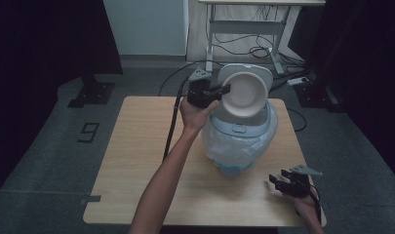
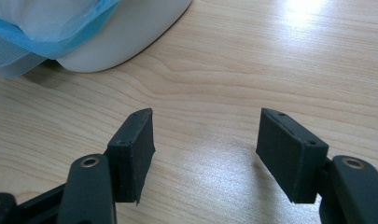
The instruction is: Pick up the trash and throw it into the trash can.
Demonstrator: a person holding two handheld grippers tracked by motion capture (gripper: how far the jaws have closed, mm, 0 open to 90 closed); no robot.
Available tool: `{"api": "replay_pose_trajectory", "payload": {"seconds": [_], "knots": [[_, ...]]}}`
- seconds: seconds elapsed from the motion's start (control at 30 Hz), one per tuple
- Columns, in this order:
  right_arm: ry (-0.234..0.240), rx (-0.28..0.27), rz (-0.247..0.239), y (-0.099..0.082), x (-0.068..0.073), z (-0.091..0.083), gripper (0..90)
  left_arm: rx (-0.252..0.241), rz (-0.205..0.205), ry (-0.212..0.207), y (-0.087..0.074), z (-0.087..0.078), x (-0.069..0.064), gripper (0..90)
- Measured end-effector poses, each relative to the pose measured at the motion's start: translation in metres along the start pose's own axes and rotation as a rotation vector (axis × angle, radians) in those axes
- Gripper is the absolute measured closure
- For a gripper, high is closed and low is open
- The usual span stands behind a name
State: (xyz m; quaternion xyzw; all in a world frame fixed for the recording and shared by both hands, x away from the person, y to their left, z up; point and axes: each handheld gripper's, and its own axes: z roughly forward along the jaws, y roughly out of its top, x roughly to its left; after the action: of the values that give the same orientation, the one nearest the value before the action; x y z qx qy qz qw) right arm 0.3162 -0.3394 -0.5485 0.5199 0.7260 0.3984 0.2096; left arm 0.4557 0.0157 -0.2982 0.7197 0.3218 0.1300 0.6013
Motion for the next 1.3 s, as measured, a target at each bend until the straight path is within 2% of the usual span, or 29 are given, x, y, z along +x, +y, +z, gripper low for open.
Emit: {"api": "replay_pose_trajectory", "payload": {"seconds": [0.13, 0.17, 0.2, 0.23, 0.27, 0.33, 0.5, 0.7, 0.9, 1.0, 1.2, 1.3], "knots": [[0.000, -0.005, 0.002, 0.000, 0.000, -0.001, 36.2, -0.004, 0.012, 0.020, -0.001, 0.005, -0.001, 82.0], [0.000, -0.004, 0.001, 0.000, 0.000, -0.001, 36.2, -0.019, 0.035, 0.038, -0.002, 0.006, -0.001, 77.5], [0.002, -0.004, 0.000, 0.000, 0.000, -0.001, 36.2, -0.020, 0.037, 0.042, -0.002, 0.007, -0.001, 66.4], [0.002, -0.002, -0.001, 0.000, 0.001, -0.001, 36.2, -0.007, 0.023, 0.029, -0.002, 0.009, 0.000, 54.1], [0.002, -0.002, -0.004, 0.000, 0.001, -0.001, 36.1, 0.001, 0.018, 0.031, -0.003, 0.008, 0.000, 46.5], [0.003, -0.002, -0.008, 0.000, 0.002, -0.001, 36.2, 0.008, 0.033, 0.027, -0.005, 0.004, 0.000, 41.0], [0.003, 0.000, -0.009, 0.000, 0.002, 0.000, 36.2, 0.040, 0.062, 0.030, -0.015, -0.015, 0.000, 36.5], [0.001, 0.000, -0.009, 0.001, 0.002, 0.000, 36.2, 0.012, 0.047, 0.019, -0.037, -0.059, 0.004, 29.6], [0.007, 0.005, -0.018, 0.001, 0.005, 0.001, 36.1, -0.003, 0.020, 0.023, -0.069, -0.104, 0.012, 25.2], [0.010, 0.005, -0.025, 0.001, 0.005, 0.002, 36.0, -0.002, 0.017, 0.038, -0.085, -0.119, 0.014, 24.7], [0.009, 0.006, -0.027, 0.001, 0.005, 0.002, 36.0, 0.056, 0.054, 0.115, -0.122, -0.143, 0.017, 24.4], [0.009, 0.009, -0.029, 0.000, 0.006, 0.002, 35.9, 0.066, 0.055, 0.130, -0.141, -0.154, 0.018, 24.4]]}}
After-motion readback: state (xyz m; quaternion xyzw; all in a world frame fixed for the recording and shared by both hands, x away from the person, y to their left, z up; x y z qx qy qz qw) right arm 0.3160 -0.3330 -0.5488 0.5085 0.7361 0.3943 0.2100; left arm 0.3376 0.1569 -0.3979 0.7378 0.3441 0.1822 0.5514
